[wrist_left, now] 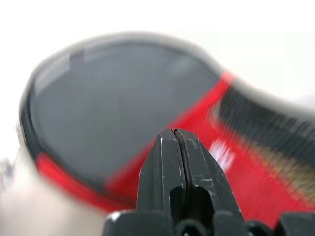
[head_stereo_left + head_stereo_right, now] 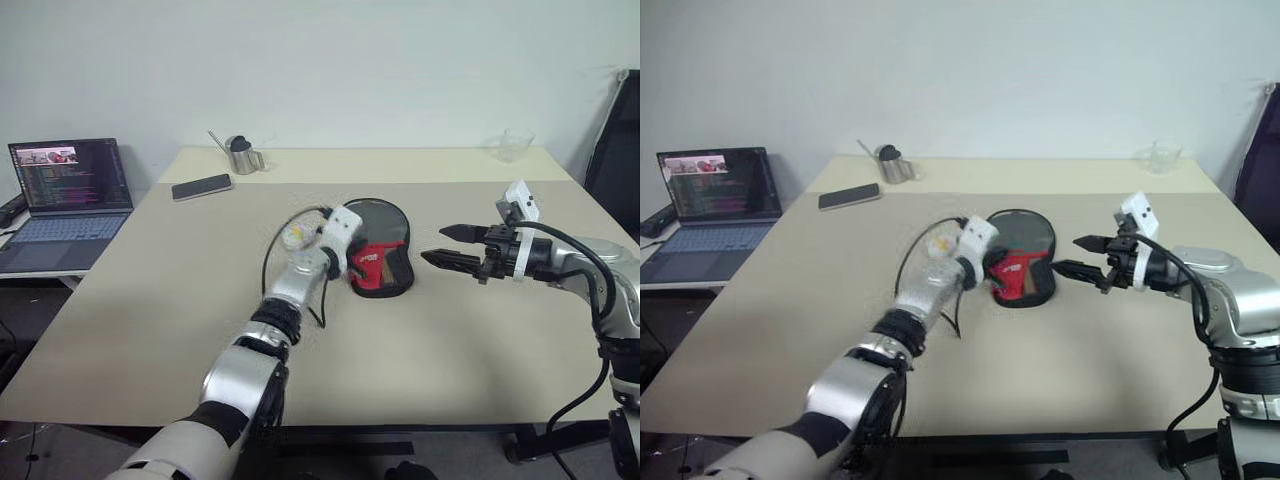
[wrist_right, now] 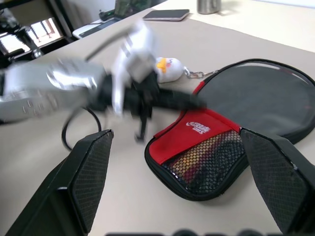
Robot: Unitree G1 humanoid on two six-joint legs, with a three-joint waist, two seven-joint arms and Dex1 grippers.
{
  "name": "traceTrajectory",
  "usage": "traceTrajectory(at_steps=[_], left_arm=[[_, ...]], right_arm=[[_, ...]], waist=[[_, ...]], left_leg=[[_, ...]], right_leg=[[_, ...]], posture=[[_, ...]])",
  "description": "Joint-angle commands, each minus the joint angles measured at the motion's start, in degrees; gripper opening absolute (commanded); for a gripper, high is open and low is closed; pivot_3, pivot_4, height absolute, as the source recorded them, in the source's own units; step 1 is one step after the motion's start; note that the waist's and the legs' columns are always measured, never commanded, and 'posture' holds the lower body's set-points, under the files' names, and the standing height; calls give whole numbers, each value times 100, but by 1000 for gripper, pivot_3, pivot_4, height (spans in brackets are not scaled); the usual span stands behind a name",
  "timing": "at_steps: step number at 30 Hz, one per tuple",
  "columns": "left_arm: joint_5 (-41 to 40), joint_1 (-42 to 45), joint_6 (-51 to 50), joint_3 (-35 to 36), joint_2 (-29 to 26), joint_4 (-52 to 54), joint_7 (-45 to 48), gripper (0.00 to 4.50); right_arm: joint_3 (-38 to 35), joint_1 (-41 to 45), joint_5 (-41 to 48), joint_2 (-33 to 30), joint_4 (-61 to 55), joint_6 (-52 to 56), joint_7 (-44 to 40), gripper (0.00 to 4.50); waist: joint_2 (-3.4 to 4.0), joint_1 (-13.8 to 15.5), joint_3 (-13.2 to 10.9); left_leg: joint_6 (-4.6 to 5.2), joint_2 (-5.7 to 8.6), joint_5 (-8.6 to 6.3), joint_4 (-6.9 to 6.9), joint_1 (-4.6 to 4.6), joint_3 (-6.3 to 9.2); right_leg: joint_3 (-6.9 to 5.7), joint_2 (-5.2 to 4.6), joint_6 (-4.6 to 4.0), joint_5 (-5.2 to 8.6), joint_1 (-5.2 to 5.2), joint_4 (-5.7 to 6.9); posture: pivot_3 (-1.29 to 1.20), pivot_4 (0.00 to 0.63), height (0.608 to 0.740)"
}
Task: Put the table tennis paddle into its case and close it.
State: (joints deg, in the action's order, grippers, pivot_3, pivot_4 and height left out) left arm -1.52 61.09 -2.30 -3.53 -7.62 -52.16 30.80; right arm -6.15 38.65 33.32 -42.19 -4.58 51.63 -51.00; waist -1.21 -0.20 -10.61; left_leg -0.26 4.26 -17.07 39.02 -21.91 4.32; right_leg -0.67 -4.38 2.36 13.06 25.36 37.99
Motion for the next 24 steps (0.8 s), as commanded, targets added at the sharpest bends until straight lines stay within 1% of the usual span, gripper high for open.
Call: traceTrajectory(at_steps=[1,2,4,5,8,10,13,16,19,21,24], left_arm=[[-467,-33,-558,229,-574,1288,897,26],[-542,-97,-790,227,-740,1576,1089,26],[-776,-275,-1328,262,-1113,2248,1503,386],[-1017,-383,-1742,353,-1326,2662,1712,622],[-1568,-964,-2709,461,-2196,3977,2499,1655],[-1847,-1338,-3127,526,-2610,4539,2765,2376],[-2173,-1781,-3598,692,-2993,5055,2869,3457],[-2282,-2233,-3825,763,-3256,5502,2823,4487],[-2226,-2508,-3860,719,-3387,5820,2691,4487],[-2332,-2752,-3923,737,-3490,6143,2741,4487],[-2438,-2900,-4096,815,-3511,6353,2559,4487]], right_arm=[[-371,36,110,162,59,218,487,4500],[-395,35,100,217,93,302,621,4500],[-450,29,64,375,184,503,956,4500],[-565,84,71,579,323,719,1300,4500],[-1034,232,181,1272,812,1423,2233,4500],[-1372,337,225,1619,1112,1777,2684,4500],[-1879,488,289,2084,1498,2072,3307,4500],[-2094,427,444,2478,1504,2310,3533,4500],[-2334,415,550,2745,1547,2470,3772,4500],[-2483,399,619,2952,1565,2546,3938,4500],[-2558,350,589,3134,1611,2533,4082,4500]], waist=[[1,-6,0],[1,-9,1],[3,-12,2],[4,-14,2],[4,-67,3],[5,-103,3],[6,-117,4],[7,-120,4],[7,-126,4],[8,-143,5],[8,-150,5]], left_leg=[[0,-1,0,-1,1,1],[0,-1,0,-1,1,1],[0,0,0,-1,2,2],[0,0,0,-1,2,3],[0,-4,0,-1,1,5],[0,-5,0,-2,0,7],[1,-2,1,-2,1,10],[1,-2,1,0,2,12],[2,-2,1,-1,2,11],[2,-2,1,0,4,10],[3,-3,1,-2,4,9]], right_leg=[[2,0,0,0,0,-1],[3,0,0,0,-1,-1],[7,1,0,0,-2,-1],[8,1,0,0,-3,0],[15,1,-3,-1,-1,2],[16,2,-5,-1,1,2],[14,0,-5,-1,-2,1],[12,1,-5,-1,-5,2],[12,2,-5,-1,-4,4],[14,3,-5,-2,-5,4],[15,3,-5,-1,-4,4]], posture=[[0,150,740],[0,150,740],[0,150,740],[0,150,740],[0,150,740],[0,150,740],[0,150,740],[0,150,740],[0,150,740],[0,150,740],[0,150,740]])
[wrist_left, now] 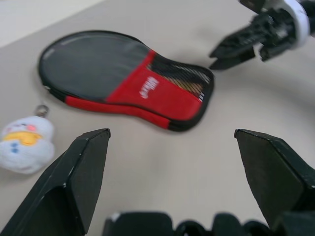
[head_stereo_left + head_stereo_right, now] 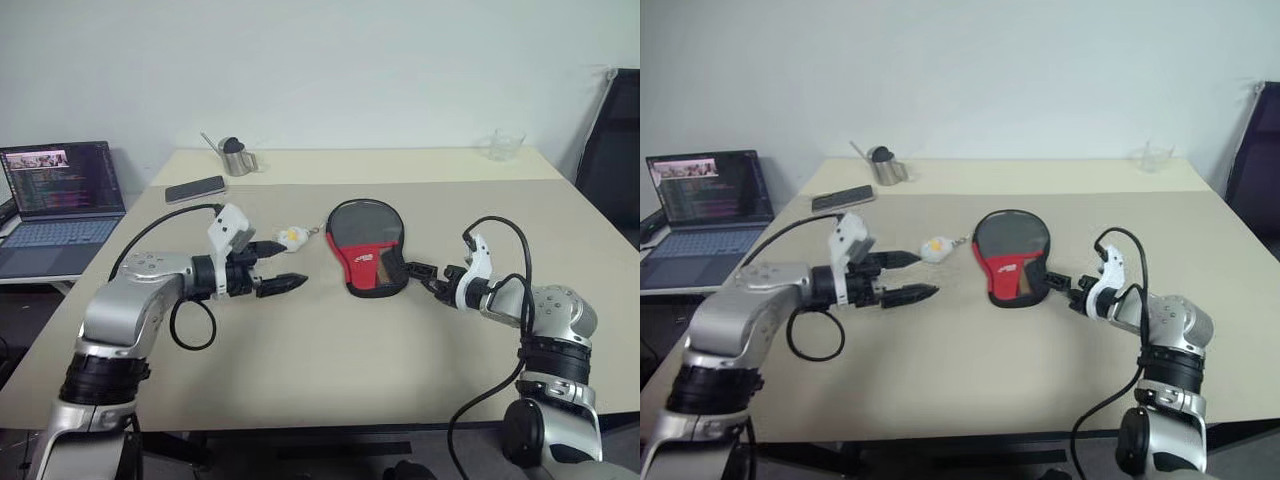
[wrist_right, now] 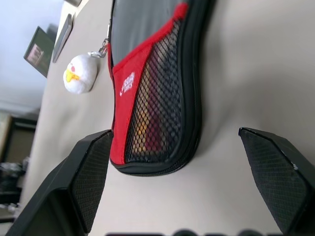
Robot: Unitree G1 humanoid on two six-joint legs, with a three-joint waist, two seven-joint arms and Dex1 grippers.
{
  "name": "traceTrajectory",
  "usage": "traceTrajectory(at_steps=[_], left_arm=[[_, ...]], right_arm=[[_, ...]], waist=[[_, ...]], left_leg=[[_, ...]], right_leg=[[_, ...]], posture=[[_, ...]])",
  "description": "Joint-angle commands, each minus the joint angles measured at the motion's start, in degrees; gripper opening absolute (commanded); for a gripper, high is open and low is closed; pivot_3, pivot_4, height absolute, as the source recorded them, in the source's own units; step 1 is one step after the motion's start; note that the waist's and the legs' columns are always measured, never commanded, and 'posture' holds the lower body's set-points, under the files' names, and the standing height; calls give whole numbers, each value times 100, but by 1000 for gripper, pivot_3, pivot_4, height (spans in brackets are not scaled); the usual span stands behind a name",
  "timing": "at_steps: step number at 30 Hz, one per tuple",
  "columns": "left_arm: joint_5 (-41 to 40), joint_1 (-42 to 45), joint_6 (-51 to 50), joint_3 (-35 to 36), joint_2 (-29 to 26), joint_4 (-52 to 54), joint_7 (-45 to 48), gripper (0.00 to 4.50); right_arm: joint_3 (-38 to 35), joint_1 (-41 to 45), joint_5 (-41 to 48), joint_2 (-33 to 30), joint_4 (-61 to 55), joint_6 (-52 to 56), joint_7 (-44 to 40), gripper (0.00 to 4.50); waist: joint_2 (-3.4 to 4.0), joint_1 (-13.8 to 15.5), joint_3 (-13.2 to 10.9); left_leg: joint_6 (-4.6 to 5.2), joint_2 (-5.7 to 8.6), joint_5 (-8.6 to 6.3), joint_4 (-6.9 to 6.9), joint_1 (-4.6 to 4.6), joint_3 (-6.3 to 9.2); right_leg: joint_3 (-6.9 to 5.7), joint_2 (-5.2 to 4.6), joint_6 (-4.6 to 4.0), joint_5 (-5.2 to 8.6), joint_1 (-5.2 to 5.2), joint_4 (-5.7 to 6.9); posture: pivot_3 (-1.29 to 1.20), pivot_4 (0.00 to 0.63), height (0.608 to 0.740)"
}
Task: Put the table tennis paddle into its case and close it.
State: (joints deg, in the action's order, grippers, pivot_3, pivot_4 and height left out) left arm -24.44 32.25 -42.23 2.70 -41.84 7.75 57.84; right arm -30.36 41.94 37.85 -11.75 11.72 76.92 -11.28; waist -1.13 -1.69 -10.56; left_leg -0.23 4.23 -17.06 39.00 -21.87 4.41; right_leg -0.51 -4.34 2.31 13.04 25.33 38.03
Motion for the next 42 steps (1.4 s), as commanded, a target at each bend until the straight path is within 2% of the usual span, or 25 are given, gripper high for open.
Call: traceTrajectory(at_steps=[1,9,15,23,41,42], left_arm=[[-170,-81,-133,204,-128,430,-157,4487],[-593,-303,-420,471,-382,853,-155,4487],[-763,-495,-546,599,-491,1100,-298,4487],[-920,-641,-635,699,-526,1308,-529,4487],[-1041,-812,-597,651,-565,1437,-774,4487],[-1039,-826,-599,646,-563,1453,-781,4497]], right_arm=[[-163,17,122,166,44,-30,167,4500],[73,-71,-27,489,616,-423,176,4500],[264,144,48,757,1007,-726,88,4500],[450,454,137,1114,1218,-879,70,4500],[757,538,-104,1232,1598,-1433,207,4500],[755,524,-102,1230,1617,-1455,210,4320]], waist=[[0,-1,0],[-13,-46,19],[-17,-134,23],[-16,-181,22],[-15,-177,21],[-15,-178,21]], left_leg=[[0,0,0,0,0,0],[3,-9,-1,0,23,-9],[31,-38,-19,-17,135,-16],[30,-113,-18,-17,141,-28],[27,-117,-20,-20,138,-27],[27,-117,-20,-20,139,-27]], right_leg=[[-1,0,0,0,0,0],[6,13,-6,-4,-15,4],[5,39,-15,-7,-125,-14],[14,115,-62,-31,-115,-13],[12,118,-70,-28,-112,-19],[12,118,-70,-29,-112,-19]], posture=[[0,150,740],[0,150,740],[0,150,740],[0,150,740],[0,150,740],[0,150,740]])
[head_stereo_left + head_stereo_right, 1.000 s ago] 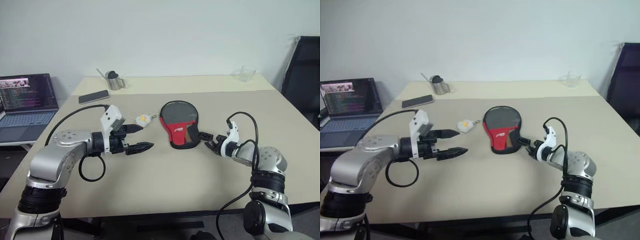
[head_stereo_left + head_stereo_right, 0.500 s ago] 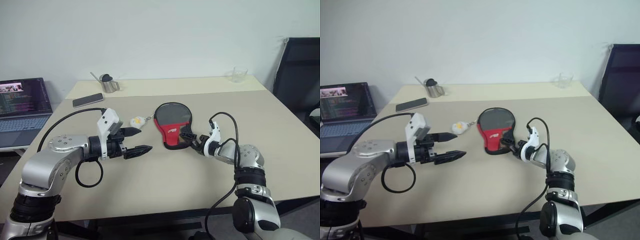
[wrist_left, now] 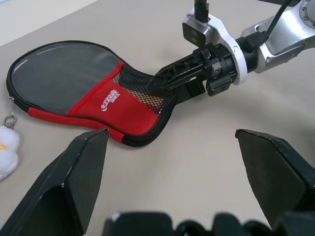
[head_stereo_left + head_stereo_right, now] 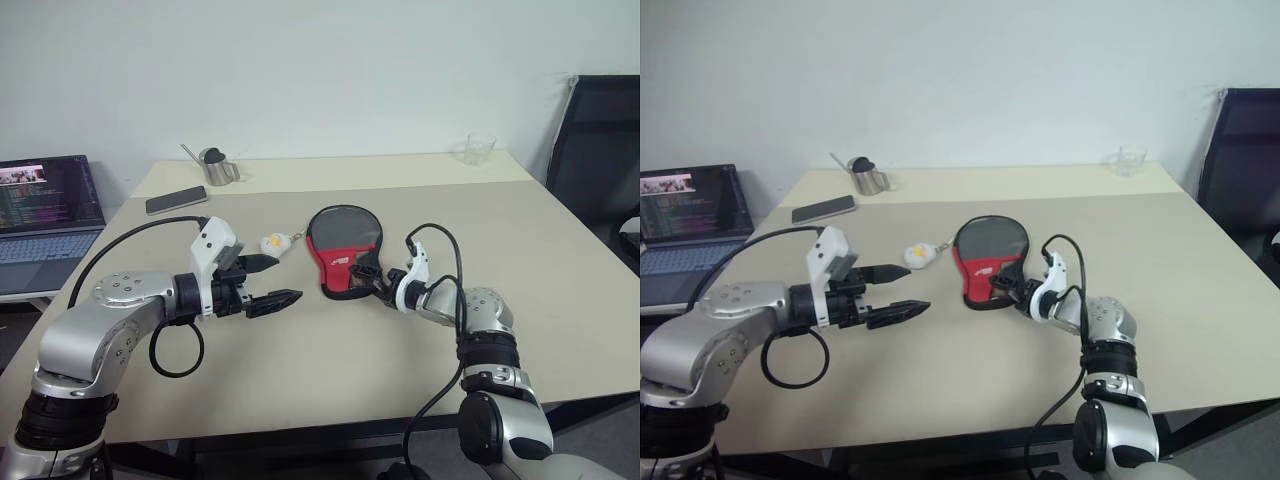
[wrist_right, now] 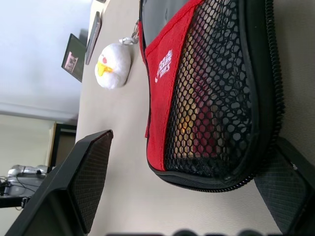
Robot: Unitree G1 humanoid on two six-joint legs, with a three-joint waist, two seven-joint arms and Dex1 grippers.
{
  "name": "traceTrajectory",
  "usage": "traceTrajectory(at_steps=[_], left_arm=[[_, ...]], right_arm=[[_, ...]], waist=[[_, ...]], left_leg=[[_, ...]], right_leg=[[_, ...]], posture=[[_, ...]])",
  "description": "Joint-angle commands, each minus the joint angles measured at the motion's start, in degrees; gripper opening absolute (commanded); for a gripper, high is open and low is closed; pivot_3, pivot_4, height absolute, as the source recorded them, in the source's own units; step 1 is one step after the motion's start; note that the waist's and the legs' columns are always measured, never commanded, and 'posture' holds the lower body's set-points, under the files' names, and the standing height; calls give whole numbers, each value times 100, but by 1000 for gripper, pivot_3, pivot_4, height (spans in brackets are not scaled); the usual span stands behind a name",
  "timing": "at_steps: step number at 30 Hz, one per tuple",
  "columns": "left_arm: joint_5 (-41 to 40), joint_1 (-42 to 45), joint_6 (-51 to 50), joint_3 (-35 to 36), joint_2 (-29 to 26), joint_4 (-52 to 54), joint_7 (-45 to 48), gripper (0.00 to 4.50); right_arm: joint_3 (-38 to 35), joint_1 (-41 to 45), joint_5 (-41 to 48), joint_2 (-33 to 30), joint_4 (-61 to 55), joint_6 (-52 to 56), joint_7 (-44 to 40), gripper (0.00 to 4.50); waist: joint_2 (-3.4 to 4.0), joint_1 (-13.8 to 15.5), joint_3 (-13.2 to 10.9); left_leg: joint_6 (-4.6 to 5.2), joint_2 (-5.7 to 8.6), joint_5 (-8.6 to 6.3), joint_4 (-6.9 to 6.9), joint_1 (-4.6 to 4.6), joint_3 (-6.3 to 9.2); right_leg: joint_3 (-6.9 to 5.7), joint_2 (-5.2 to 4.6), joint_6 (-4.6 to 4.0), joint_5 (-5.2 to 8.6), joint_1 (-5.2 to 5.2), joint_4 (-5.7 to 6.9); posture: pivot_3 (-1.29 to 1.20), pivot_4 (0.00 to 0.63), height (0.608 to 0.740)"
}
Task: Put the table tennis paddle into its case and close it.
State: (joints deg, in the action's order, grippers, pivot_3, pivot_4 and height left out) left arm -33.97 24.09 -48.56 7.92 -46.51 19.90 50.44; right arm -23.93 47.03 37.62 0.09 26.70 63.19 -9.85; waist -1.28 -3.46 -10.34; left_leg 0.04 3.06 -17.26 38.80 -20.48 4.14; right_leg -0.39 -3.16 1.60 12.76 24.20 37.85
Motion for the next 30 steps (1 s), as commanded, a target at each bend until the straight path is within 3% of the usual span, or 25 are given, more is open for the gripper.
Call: traceTrajectory(at_steps=[1,11,14,24,30], left_arm=[[-89,-28,28,118,-90,253,-49,4500],[-82,-55,39,14,-93,291,-24,4500],[-50,2,75,-22,-106,233,10,4500],[30,66,187,-206,-88,133,73,4500],[19,65,227,-274,-90,76,103,4500]], right_arm=[[105,0,-83,45,146,-106,91,4098],[148,-35,-95,78,267,-332,155,757],[143,-47,-72,69,264,-371,161,11],[170,-159,-30,51,57,-303,193,11],[241,-538,208,-197,-850,627,197,11]], waist=[[0,0,0],[2,1,-1],[-2,3,1],[-1,12,0],[2,62,-2]], left_leg=[[0,0,0,0,1,0],[0,-1,0,-5,-2,1],[-1,-2,0,-5,1,2],[-1,-1,0,-5,0,4],[-1,0,0,-6,-18,14]], right_leg=[[0,0,0,0,-1,0],[-1,0,0,0,0,-9],[-3,0,0,0,-5,-11],[-5,0,0,0,-7,-13],[-14,-1,0,0,2,-22]], posture=[[0,150,740],[0,150,740],[0,150,740],[0,150,740],[0,150,740]])
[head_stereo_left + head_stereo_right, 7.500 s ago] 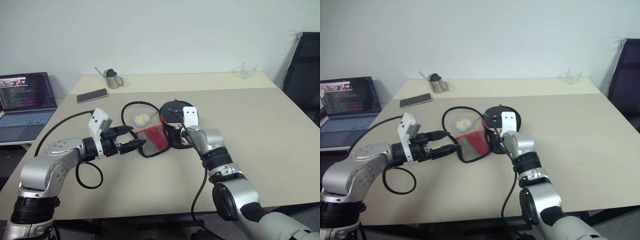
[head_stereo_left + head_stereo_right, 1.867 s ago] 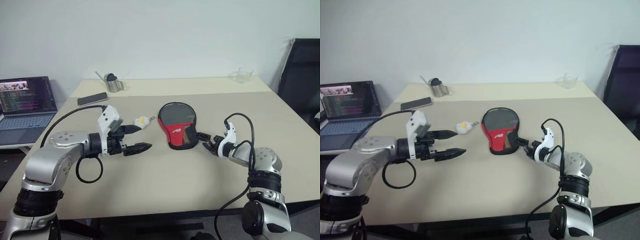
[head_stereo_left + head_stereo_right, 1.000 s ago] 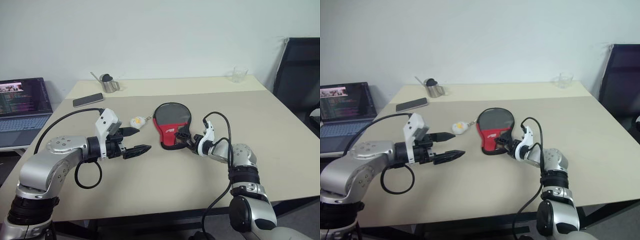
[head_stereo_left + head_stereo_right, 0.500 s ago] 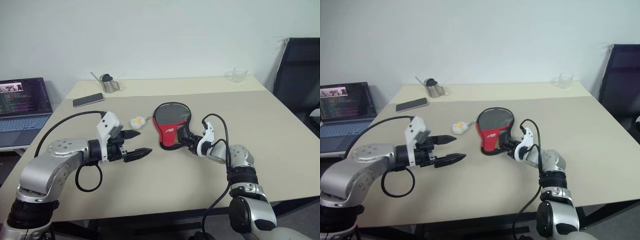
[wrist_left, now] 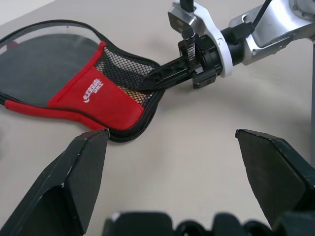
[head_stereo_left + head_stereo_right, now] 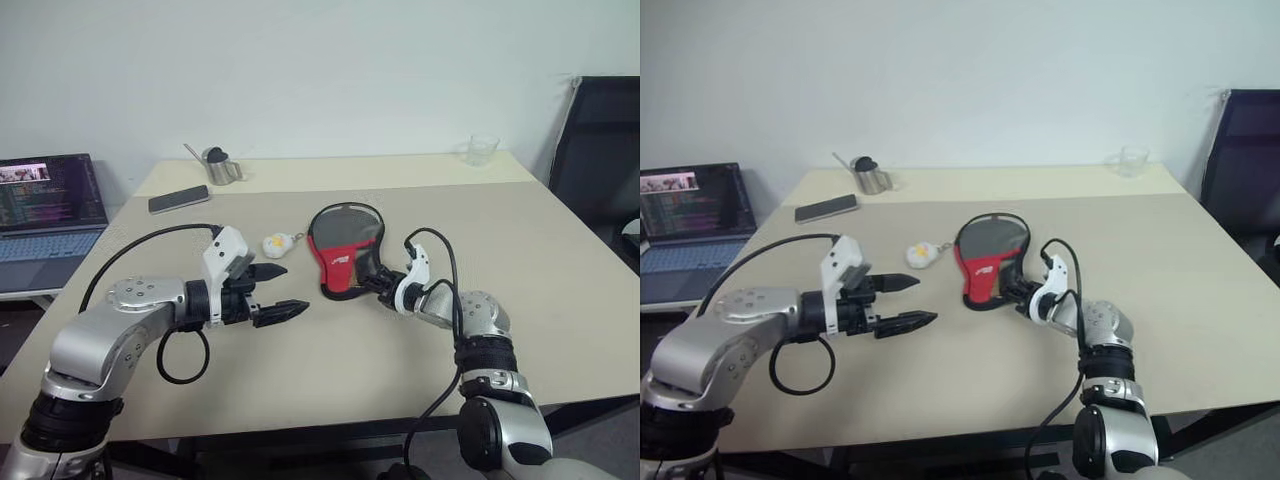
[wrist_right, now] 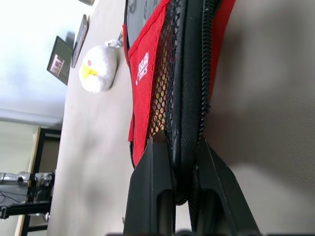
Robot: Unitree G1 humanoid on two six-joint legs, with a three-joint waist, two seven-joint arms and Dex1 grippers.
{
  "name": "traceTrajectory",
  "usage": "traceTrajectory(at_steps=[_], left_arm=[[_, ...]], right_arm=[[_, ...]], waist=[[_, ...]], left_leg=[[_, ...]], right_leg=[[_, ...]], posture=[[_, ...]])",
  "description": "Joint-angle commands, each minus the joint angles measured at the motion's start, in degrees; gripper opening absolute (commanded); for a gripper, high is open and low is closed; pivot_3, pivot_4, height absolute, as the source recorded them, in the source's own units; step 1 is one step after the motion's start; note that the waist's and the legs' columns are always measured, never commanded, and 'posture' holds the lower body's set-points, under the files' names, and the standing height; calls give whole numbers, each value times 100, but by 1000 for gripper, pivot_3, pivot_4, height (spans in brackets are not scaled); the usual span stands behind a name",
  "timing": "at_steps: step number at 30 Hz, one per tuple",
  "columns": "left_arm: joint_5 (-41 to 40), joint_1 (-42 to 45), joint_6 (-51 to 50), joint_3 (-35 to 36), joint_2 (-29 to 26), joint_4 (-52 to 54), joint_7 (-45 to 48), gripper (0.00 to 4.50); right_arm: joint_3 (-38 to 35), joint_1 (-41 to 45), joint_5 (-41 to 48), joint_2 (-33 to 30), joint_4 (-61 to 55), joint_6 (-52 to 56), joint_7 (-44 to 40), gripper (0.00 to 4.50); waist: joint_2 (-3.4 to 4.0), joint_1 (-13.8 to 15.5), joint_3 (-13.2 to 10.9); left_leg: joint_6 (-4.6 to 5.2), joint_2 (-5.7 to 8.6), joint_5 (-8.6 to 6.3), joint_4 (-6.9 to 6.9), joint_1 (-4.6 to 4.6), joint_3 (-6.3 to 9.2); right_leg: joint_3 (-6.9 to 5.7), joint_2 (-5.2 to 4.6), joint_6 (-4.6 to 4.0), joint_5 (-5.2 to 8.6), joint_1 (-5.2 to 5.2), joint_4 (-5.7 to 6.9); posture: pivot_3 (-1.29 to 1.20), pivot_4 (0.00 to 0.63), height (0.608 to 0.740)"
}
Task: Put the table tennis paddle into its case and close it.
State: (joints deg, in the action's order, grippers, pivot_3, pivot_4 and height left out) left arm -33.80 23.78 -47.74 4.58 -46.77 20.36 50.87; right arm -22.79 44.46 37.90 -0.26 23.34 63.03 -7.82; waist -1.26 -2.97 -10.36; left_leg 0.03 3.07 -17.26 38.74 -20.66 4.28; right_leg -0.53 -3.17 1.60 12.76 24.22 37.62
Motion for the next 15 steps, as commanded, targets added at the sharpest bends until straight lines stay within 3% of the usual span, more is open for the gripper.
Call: traceTrajectory(at_steps=[1,11,15], left_arm=[[2,80,155,58,-71,21,74,4500],[65,227,237,-123,-111,-224,299,4500],[112,384,291,-265,-99,-382,432,4500]], right_arm=[[141,-399,254,-236,-743,865,-21,11],[74,-1398,869,-687,-2471,2762,-111,11],[87,-1946,1403,-945,-3020,2947,-143,11]], waist=[[2,32,-1],[2,133,-1],[1,151,-1]], left_leg=[[-1,0,0,-2,-5,2],[-32,8,-2,-79,-23,1],[-21,8,-17,-80,-25,3]], right_leg=[[-3,0,-1,1,2,-6],[-3,-14,9,25,16,-80],[-5,-15,10,34,16,-83]], posture=[[0,150,740],[0,150,740],[0,150,740]])
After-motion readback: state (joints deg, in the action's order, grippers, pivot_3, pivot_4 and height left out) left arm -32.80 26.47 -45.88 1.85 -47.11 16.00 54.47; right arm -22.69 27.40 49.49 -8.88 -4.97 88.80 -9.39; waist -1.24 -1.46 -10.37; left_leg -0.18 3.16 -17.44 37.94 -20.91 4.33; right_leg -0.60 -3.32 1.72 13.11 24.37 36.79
